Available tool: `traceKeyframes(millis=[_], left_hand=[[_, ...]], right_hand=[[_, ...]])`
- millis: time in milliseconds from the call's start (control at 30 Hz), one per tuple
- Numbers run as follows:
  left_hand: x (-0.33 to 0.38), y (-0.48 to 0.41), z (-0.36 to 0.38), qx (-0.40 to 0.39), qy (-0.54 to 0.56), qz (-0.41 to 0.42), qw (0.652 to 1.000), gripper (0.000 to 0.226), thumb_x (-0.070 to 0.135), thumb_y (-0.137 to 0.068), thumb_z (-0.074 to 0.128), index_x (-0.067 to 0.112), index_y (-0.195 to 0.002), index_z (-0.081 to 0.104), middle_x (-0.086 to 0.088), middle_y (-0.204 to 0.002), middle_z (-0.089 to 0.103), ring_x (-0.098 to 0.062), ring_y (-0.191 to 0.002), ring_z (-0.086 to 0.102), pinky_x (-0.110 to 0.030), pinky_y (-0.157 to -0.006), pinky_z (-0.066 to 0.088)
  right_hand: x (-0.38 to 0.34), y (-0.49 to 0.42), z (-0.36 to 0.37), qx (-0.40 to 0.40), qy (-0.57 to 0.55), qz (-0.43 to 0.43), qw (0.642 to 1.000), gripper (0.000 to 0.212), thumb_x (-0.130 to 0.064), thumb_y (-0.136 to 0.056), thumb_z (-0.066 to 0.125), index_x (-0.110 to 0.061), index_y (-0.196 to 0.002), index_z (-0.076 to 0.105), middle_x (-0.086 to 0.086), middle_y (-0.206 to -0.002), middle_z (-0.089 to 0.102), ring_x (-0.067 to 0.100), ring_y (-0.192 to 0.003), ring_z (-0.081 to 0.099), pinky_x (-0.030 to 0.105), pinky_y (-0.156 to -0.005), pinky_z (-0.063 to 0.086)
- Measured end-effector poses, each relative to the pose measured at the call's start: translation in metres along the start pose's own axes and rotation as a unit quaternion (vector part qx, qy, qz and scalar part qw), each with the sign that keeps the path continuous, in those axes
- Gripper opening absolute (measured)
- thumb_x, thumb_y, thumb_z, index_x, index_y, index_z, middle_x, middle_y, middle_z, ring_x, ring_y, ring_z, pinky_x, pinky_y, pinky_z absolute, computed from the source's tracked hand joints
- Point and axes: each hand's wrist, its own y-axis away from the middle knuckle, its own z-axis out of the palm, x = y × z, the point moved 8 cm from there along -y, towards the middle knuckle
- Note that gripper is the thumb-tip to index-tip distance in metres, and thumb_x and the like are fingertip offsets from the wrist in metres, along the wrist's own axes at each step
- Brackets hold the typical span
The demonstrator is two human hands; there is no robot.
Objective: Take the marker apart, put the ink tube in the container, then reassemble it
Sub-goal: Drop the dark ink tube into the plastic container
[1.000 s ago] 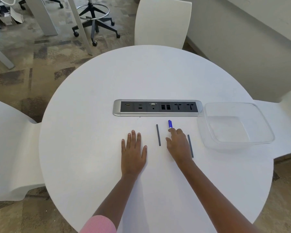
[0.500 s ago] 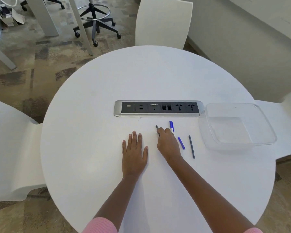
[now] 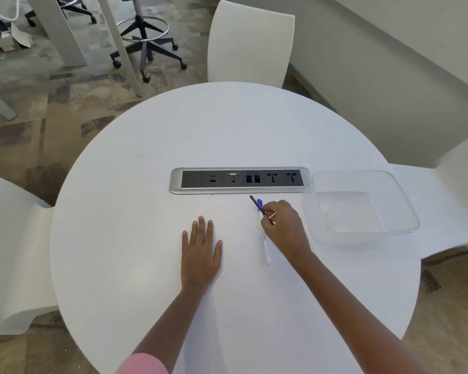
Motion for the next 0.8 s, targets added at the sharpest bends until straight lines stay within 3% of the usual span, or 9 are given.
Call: traceKeyframes(millis=[233, 367, 467, 567, 700, 800], left_hand=[[0.01, -0.003, -0.002, -0.02, -0.003, 0.004, 1.0, 0.058, 0.03, -0.087, 0.023, 0.001, -0.131, 0.047, -0.023, -0.14, 0.044, -0.04, -0.129, 0.042, -0.057, -0.106, 0.028], [0.03, -0.01, 0.003, -0.029, 0.013, 0.009, 0.999, 0.049, 0.024, -0.092, 0.033, 0.003, -0.135, 0.04, -0.021, -0.145, 0.037, -0.038, -0.134, 0.034, -0.054, -0.11, 0.021], [0.041, -0.018, 0.011, -0.04, 0.02, 0.007, 0.999, 0.05, 0.019, -0.095, 0.042, 0.006, -0.141, 0.029, -0.018, -0.152, 0.024, -0.034, -0.141, 0.021, -0.049, -0.115, 0.011], [0.046, -0.021, 0.02, -0.055, 0.006, -0.005, 0.998, 0.052, 0.025, -0.098, 0.034, 0.011, -0.145, 0.018, -0.013, -0.156, 0.013, -0.027, -0.144, 0.011, -0.044, -0.117, 0.005], [0.05, -0.02, 0.026, -0.064, -0.008, -0.021, 0.998, 0.052, 0.031, -0.098, 0.024, 0.011, -0.145, 0.016, -0.012, -0.156, 0.01, -0.025, -0.144, 0.011, -0.044, -0.117, 0.005], [0.054, -0.019, 0.024, -0.061, -0.009, -0.03, 0.998, 0.061, 0.036, -0.089, 0.013, 0.009, -0.144, 0.021, -0.013, -0.155, 0.015, -0.027, -0.143, 0.015, -0.045, -0.116, 0.009]], right_hand=[[0.022, -0.004, -0.088, 0.094, 0.037, -0.058, 0.993, 0.012, 0.003, -0.078, 0.057, 0.001, -0.089, 0.063, 0.02, -0.088, 0.063, 0.031, -0.082, 0.06, 0.03, -0.072, 0.043], [0.044, -0.013, -0.121, 0.108, 0.14, -0.098, 0.979, 0.007, 0.002, -0.079, 0.057, 0.001, -0.085, 0.063, 0.021, -0.08, 0.066, 0.038, -0.076, 0.06, 0.045, -0.07, 0.049], [0.067, -0.025, -0.129, 0.085, 0.239, -0.105, 0.961, 0.007, 0.0, -0.081, 0.056, 0.002, -0.081, 0.063, 0.021, -0.074, 0.068, 0.039, -0.07, 0.059, 0.045, -0.063, 0.048], [0.097, -0.038, -0.131, 0.051, 0.301, -0.087, 0.948, 0.008, -0.002, -0.082, 0.056, 0.001, -0.082, 0.063, 0.02, -0.077, 0.068, 0.039, -0.073, 0.058, 0.042, -0.064, 0.044], [0.131, -0.051, -0.126, 0.003, 0.363, -0.069, 0.929, 0.009, -0.005, -0.085, 0.054, -0.003, -0.086, 0.062, 0.016, -0.085, 0.067, 0.035, -0.084, 0.056, 0.034, -0.066, 0.031], [0.147, -0.061, -0.116, -0.05, 0.418, -0.056, 0.905, 0.014, -0.005, -0.086, 0.05, -0.008, -0.092, 0.061, 0.009, -0.094, 0.066, 0.03, -0.091, 0.056, 0.032, -0.069, 0.031]])
